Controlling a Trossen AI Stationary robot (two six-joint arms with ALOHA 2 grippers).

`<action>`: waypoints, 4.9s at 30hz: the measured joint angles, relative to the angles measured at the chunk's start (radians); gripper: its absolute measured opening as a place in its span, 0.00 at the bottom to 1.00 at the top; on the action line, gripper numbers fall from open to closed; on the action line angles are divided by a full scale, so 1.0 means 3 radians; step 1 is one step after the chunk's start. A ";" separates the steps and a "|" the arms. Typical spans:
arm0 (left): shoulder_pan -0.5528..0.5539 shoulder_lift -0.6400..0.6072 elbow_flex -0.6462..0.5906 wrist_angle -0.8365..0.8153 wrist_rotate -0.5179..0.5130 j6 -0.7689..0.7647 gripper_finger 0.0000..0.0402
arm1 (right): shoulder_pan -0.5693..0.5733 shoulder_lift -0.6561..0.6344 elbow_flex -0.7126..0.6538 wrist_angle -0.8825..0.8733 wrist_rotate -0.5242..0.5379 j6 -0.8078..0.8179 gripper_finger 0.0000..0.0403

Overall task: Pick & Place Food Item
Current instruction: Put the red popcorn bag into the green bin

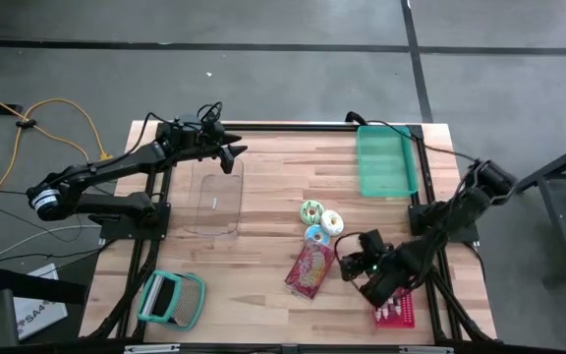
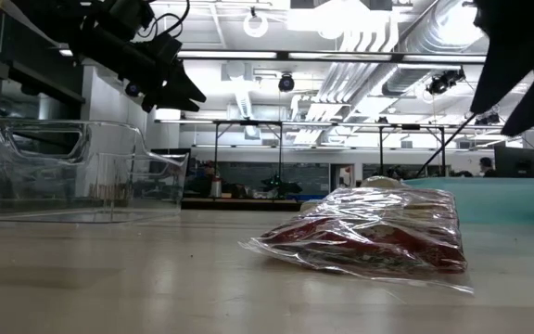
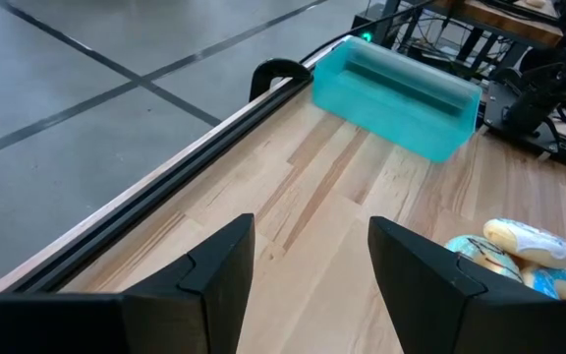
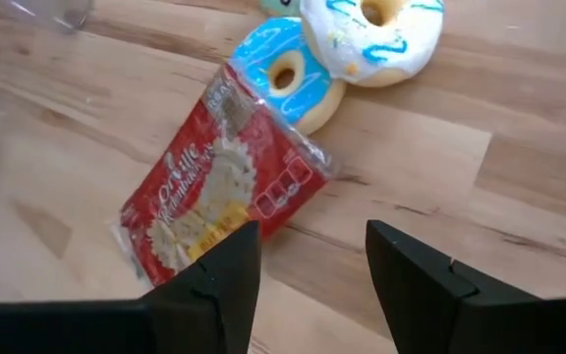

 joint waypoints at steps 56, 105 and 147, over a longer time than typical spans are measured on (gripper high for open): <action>0.0000 0.0001 0.0000 0.0023 -0.0001 0.0003 0.48 | -0.1050 -0.0926 -0.2692 0.4181 -0.1551 -0.0879 0.43; -0.0001 0.0001 0.0000 0.0024 0.0000 -0.0005 0.48 | -0.1424 0.0008 -0.2453 0.4968 -0.1975 -0.1263 0.43; -0.0001 0.0001 0.0000 0.0026 0.0000 -0.0008 0.48 | -0.1564 0.0621 -0.2227 0.5794 -0.2432 -0.1341 0.43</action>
